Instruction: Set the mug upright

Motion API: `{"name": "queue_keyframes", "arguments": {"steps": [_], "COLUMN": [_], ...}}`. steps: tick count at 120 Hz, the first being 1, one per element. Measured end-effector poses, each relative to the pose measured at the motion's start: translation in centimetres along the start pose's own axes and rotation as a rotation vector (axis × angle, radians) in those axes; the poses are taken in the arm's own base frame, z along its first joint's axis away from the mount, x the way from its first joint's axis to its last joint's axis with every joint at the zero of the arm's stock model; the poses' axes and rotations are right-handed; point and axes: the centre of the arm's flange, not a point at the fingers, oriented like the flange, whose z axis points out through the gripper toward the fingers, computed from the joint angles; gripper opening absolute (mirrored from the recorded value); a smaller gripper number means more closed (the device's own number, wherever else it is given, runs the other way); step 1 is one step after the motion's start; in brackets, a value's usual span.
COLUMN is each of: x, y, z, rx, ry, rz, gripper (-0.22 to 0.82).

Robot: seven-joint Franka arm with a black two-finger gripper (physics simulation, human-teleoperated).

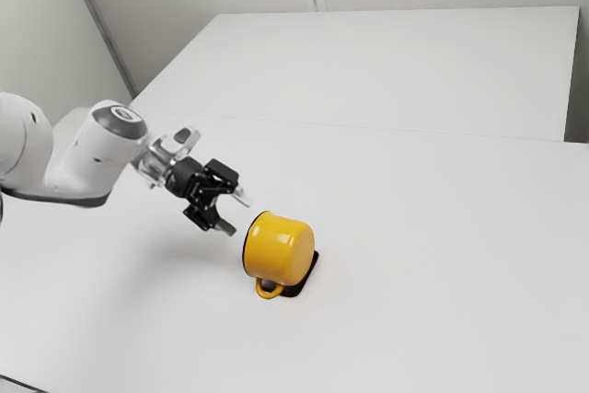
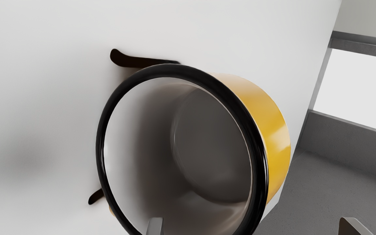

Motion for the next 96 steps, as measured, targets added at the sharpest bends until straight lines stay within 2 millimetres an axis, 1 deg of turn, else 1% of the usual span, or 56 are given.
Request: {"name": "queue_keyframes", "arguments": {"steps": [5, 14, 44, 60, 77, 96], "x": [0.1, 0.4, 1.3, 1.5, 0.8, 0.6], "y": [-0.2, 0.3, 1.0, 1.6, 1.2, 1.4], "z": [0.4, 1.3, 4.3, 5.1, 6.0, 6.5], "rx": [-0.007, -0.026, -0.095, -0.119, -0.133, -0.138], "ry": [0.002, 0.005, 0.014, 0.022, 0.020, 0.014], "rz": [0.006, 0.026, 0.052, 0.066, 0.054, 0.057], "gripper": [0.58, 0.58, 0.58, 0.57, 0.54, 0.48]}}
